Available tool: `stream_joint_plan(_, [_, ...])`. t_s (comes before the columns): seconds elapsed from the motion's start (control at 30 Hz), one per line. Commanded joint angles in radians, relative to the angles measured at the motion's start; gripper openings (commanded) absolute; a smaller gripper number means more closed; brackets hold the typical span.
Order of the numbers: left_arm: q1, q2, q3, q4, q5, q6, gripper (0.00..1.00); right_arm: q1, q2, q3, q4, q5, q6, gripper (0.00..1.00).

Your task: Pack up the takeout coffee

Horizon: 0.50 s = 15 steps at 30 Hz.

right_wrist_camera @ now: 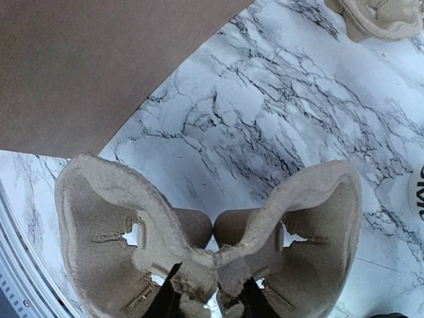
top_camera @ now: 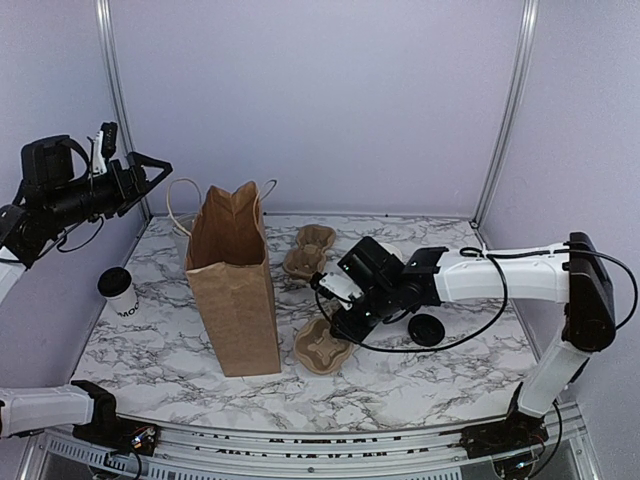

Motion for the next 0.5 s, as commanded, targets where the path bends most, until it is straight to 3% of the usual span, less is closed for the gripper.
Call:
stream_joint_plan(0.0, [0.002,-0.007,0.029,-0.013,0.069,0.01,0.84,-0.006,-0.047,-0.01,0.04,0.001,0.029,0.22])
stream_joint_plan(0.47, [-0.1,0.075,0.096,-0.172,0.018,0.11,0.58,-0.007,-0.188,0.01,0.001,0.026,0.058,0.22])
